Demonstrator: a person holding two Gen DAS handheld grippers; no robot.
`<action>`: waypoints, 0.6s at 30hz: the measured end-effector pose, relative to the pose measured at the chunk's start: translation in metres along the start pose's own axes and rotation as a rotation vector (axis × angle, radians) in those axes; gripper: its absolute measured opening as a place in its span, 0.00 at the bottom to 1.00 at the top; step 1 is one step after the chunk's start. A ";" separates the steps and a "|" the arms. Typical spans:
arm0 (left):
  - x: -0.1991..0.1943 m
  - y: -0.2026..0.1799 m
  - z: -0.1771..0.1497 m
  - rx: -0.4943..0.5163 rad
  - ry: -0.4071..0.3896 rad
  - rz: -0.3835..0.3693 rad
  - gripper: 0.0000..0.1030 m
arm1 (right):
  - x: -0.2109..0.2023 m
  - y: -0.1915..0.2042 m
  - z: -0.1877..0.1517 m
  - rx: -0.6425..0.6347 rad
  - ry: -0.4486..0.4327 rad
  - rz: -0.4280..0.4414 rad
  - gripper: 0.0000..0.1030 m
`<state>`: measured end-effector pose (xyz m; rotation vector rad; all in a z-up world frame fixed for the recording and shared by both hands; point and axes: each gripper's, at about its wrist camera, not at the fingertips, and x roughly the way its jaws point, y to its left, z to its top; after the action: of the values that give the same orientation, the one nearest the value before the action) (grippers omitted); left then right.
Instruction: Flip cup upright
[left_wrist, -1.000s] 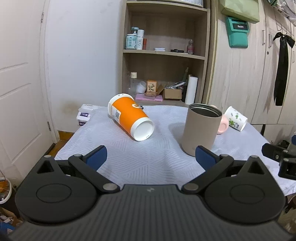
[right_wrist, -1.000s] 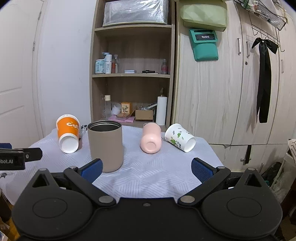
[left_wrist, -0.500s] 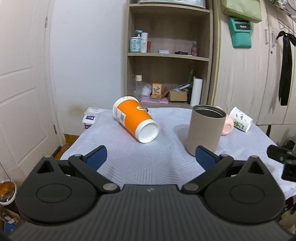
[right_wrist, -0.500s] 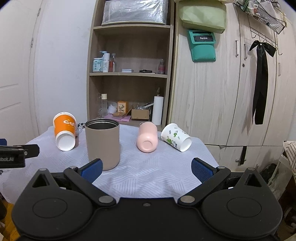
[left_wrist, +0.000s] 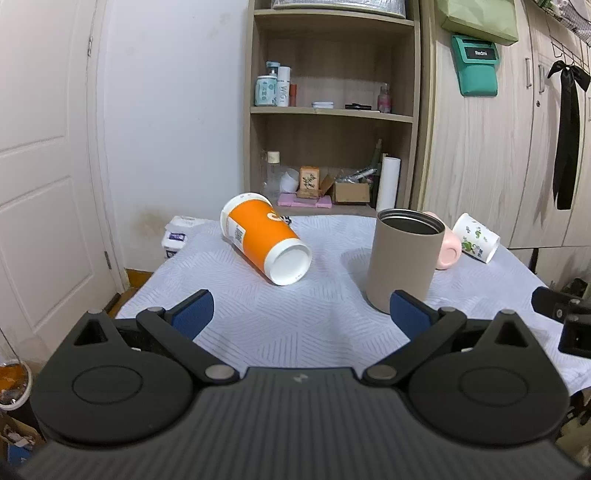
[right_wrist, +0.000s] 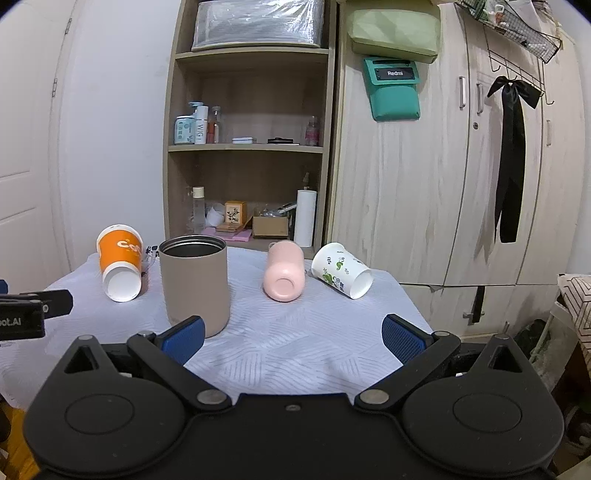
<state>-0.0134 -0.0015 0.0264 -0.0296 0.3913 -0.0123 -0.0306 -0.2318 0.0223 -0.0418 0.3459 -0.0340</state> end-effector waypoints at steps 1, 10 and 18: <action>0.001 0.000 0.000 -0.002 0.005 -0.005 1.00 | 0.000 -0.001 0.000 0.002 0.000 -0.002 1.00; 0.004 -0.002 0.001 0.007 0.023 0.000 1.00 | 0.001 -0.001 -0.001 0.001 0.004 -0.013 1.00; 0.003 -0.003 0.000 0.005 0.009 0.017 1.00 | 0.001 0.000 0.000 -0.005 0.005 -0.020 1.00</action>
<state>-0.0103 -0.0047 0.0253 -0.0218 0.4001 0.0034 -0.0301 -0.2323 0.0218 -0.0498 0.3501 -0.0533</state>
